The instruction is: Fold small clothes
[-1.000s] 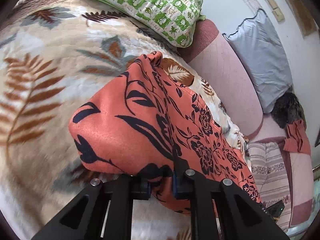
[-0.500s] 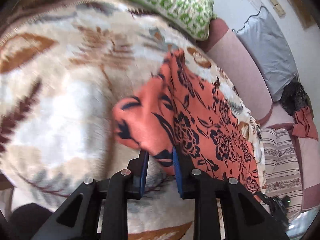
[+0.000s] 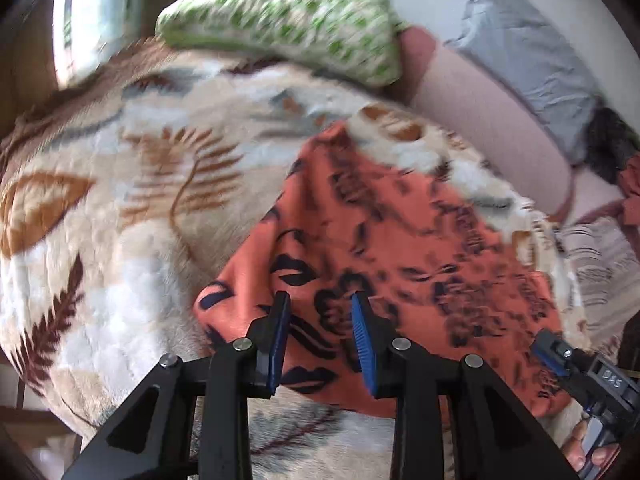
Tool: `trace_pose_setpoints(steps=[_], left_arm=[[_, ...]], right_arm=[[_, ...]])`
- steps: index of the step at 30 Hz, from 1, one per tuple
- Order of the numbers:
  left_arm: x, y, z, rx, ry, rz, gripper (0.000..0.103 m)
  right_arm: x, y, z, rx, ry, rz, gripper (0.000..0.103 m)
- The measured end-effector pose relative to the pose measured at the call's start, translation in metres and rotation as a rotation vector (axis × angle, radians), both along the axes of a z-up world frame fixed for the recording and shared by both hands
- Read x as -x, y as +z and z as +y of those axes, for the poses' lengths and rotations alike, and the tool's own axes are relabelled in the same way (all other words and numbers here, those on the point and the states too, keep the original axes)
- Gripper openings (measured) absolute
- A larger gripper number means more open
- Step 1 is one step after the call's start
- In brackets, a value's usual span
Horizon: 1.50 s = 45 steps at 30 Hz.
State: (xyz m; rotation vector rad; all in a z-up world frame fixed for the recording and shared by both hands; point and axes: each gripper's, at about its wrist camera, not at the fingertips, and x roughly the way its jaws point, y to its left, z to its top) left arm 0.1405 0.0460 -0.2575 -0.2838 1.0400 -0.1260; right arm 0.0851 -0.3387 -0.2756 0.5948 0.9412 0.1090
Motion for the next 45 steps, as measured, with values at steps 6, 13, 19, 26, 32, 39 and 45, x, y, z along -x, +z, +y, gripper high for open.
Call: trace_pose_setpoints(steps=[6,13,19,26,32,39,45], left_arm=[[0.002,-0.012,0.008,-0.026,-0.002,0.026,0.029],[-0.038,0.023,-0.017,-0.054,-0.036,-0.007,0.04],[-0.126,0.008,-0.048,-0.1,-0.044,0.055,0.043],[-0.153,-0.021,-0.057,-0.242,-0.041,0.104,0.049],[-0.105,0.005,-0.04,-0.191,-0.072,0.067,0.049],[-0.021,0.004,-0.019,-0.227,-0.16,0.059,0.051],[-0.018,-0.005,-0.003,-0.188,-0.164,0.094,0.055]], right_arm=[[-0.031,-0.049,0.024,0.001,0.08,0.092,0.034],[-0.035,-0.023,-0.039,-0.001,-0.006,0.027,0.033],[-0.07,-0.027,-0.14,-0.025,-0.221,0.051,0.036],[-0.078,-0.066,-0.225,-0.108,-0.417,0.143,0.033],[-0.028,-0.017,-0.199,-0.118,-0.317,0.062,0.037],[0.062,-0.016,-0.154,-0.074,-0.205,0.134,0.036],[0.096,-0.038,-0.162,-0.032,-0.291,0.228,0.036]])
